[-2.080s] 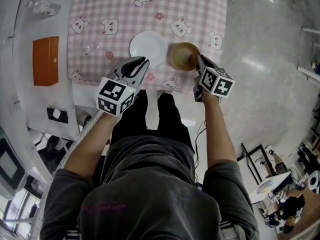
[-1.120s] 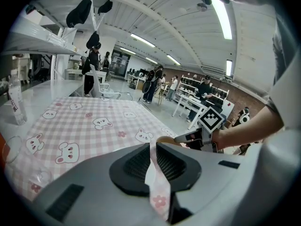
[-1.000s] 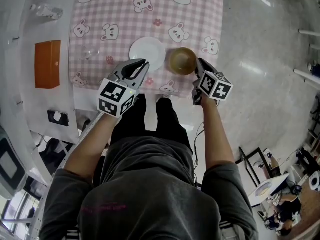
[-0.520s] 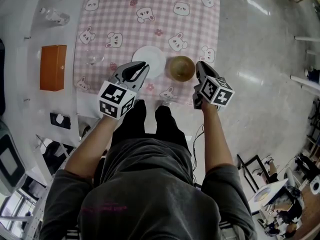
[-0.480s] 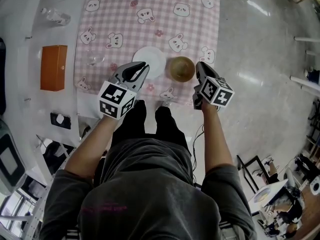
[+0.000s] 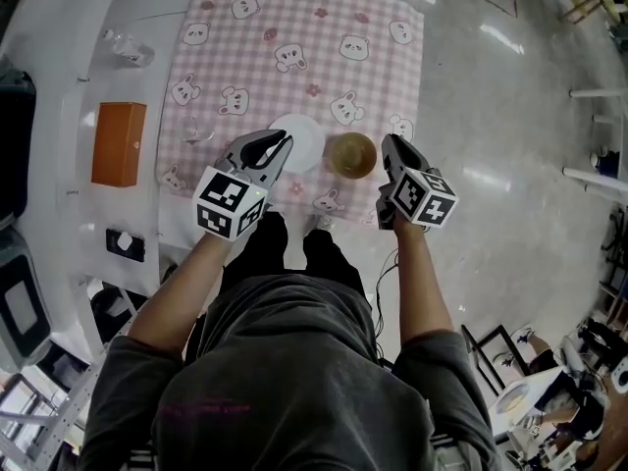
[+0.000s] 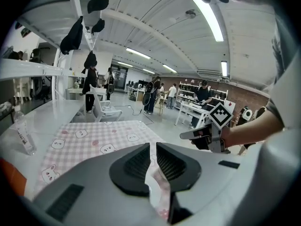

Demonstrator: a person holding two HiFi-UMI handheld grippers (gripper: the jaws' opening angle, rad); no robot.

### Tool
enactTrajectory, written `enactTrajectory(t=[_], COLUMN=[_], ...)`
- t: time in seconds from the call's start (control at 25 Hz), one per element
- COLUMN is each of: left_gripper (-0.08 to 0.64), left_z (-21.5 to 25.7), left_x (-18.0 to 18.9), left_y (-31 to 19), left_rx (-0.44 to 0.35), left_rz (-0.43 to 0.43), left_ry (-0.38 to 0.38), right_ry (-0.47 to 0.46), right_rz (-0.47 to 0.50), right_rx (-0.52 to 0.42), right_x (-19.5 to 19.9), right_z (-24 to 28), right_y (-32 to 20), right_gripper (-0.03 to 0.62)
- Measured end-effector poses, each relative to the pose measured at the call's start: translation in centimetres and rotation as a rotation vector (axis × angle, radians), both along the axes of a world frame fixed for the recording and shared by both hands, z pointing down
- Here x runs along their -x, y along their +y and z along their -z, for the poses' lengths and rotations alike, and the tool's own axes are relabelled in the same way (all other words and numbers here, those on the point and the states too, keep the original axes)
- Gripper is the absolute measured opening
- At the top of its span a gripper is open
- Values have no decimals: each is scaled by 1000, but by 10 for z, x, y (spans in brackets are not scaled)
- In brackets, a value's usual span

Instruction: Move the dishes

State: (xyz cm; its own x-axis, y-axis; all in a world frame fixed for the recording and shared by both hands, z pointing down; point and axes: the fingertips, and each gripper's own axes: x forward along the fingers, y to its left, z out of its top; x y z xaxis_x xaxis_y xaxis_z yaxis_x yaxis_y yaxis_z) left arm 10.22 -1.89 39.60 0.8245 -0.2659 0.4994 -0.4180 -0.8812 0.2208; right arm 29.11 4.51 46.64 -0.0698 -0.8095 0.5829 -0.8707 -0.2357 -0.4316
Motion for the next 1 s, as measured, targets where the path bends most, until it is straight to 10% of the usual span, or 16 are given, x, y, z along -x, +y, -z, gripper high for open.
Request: enactTrajectory(t=[1.0], left_gripper=[41], left_z=[75], left_x=[1], left_y=[19], left_rx=[-149], left_rz=[128], left_ry=[31], right_ry=[78], right_rz=[220], right_rx=[-256], right_x=[16], right_z=[133], right_y=[1], right_gripper=[23])
